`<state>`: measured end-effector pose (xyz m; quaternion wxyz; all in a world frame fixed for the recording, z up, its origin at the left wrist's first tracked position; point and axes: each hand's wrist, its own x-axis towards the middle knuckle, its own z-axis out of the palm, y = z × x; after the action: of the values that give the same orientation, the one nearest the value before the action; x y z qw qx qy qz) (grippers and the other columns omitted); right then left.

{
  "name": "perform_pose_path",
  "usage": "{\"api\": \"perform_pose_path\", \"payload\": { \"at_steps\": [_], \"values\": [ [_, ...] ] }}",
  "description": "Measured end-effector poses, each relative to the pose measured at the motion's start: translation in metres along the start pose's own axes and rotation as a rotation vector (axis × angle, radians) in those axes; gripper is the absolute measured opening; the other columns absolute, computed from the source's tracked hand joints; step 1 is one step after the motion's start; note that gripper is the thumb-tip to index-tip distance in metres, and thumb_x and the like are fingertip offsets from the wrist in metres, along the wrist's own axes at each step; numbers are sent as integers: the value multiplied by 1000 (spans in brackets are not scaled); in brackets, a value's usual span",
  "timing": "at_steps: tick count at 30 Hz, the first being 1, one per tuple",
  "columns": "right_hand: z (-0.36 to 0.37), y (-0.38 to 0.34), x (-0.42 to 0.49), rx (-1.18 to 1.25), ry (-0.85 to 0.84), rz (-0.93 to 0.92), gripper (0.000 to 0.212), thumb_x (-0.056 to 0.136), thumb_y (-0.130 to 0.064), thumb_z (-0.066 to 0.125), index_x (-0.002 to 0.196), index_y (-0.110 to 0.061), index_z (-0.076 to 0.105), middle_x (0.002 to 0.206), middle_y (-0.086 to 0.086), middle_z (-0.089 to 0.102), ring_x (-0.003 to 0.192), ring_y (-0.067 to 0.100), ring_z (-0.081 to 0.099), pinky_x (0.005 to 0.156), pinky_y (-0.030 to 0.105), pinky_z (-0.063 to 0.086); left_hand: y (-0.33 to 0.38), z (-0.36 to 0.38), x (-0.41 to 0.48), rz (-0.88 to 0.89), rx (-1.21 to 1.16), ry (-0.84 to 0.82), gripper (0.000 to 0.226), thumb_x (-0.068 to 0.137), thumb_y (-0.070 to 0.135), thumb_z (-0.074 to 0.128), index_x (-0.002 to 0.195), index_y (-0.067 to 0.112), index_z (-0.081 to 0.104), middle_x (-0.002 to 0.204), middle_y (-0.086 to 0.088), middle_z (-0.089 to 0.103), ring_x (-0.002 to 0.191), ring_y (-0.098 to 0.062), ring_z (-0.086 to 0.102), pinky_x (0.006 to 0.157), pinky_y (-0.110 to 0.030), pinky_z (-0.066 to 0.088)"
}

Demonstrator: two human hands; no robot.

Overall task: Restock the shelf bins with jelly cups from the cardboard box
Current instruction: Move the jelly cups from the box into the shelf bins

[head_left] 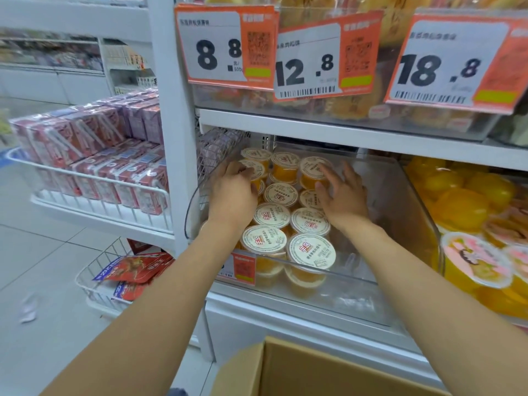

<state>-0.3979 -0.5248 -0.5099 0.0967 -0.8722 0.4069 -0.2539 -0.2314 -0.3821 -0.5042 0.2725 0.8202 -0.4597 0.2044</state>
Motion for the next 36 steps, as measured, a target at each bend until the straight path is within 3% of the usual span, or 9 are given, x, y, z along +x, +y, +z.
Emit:
{"api": "perform_pose_path", "payload": {
  "at_steps": [8, 13, 18, 21, 23, 25, 28, 32, 36],
  "values": [
    [4, 0, 3, 44, -124, -17, 56, 101, -50, 30, 152, -40, 11, 162, -5, -8, 149, 23, -3, 116, 51, 7, 4, -5, -3, -41, -98, 25, 41, 87, 16, 60, 127, 8, 62, 129, -10, 58, 124, -31, 43, 107, -36, 33],
    [-6, -6, -6, 100, -1, -3, 56, 100, -44, 38, 152, -37, 20, 163, -3, 2, 148, 25, 6, 118, 46, 11, 9, -17, -8, -75, -187, -14, 45, 84, 18, 62, 129, 10, 61, 134, -10, 55, 130, -32, 41, 109, -40, 36],
    [-33, -15, -38, 148, 131, -58, 50, 95, -32, 50, 144, -30, 41, 157, 4, 26, 144, 26, 20, 116, 46, 25, 23, -42, -33, -70, -204, -35, 22, 84, 20, 58, 102, 12, 69, 103, -5, 64, 101, -24, 56, 86, -39, 48],
    [-50, -18, -82, 149, 258, -177, 30, 88, -21, 56, 117, -16, 63, 119, 9, 57, 114, 28, 51, 97, 41, 43, 57, -64, -68, -92, -374, -93, 4, 85, 20, 59, 82, 19, 58, 79, 7, 55, 78, -14, 53, 66, -30, 44],
    [-61, -16, -121, 137, 319, -280, 13, 85, -17, 58, 95, -13, 65, 95, 4, 59, 88, 22, 57, 73, 38, 50, 80, -75, -96, -93, -461, -125, 9, 83, 20, 59, 77, 19, 52, 69, 7, 52, 68, -16, 53, 61, -35, 42],
    [-68, -10, -160, 97, 338, -356, 12, 84, -21, 52, 88, -15, 62, 85, 0, 59, 71, 21, 59, 52, 36, 49, 99, -77, -124, -75, -497, -203, 9, 80, 20, 59, 76, 18, 51, 64, 5, 53, 67, -20, 53, 61, -37, 42],
    [-59, 15, -214, 41, 203, -337, 21, 82, -28, 45, 85, -16, 62, 80, 1, 60, 63, 27, 61, 47, 37, 48, 113, -61, -171, -121, -545, -372, 11, 75, 17, 60, 70, 18, 50, 60, 6, 50, 66, -23, 53, 62, -36, 43],
    [-27, 81, -289, -35, -294, -120, 17, 90, -22, 49, 98, -19, 64, 99, -2, 62, 85, 23, 63, 68, 31, 46, 108, -10, -244, -241, -455, -731, 18, 77, 19, 64, 67, 23, 49, 62, 8, 54, 70, -22, 58, 65, -33, 46],
    [18, 167, -369, -39, -726, 239, 28, 89, -20, 51, 114, -17, 64, 110, 0, 57, 102, 21, 58, 84, 28, 46, 102, 48, -314, -339, -327, -1079, 14, 81, 17, 61, 70, 24, 57, 82, 5, 63, 87, -18, 61, 76, -26, 48]
  ]
}}
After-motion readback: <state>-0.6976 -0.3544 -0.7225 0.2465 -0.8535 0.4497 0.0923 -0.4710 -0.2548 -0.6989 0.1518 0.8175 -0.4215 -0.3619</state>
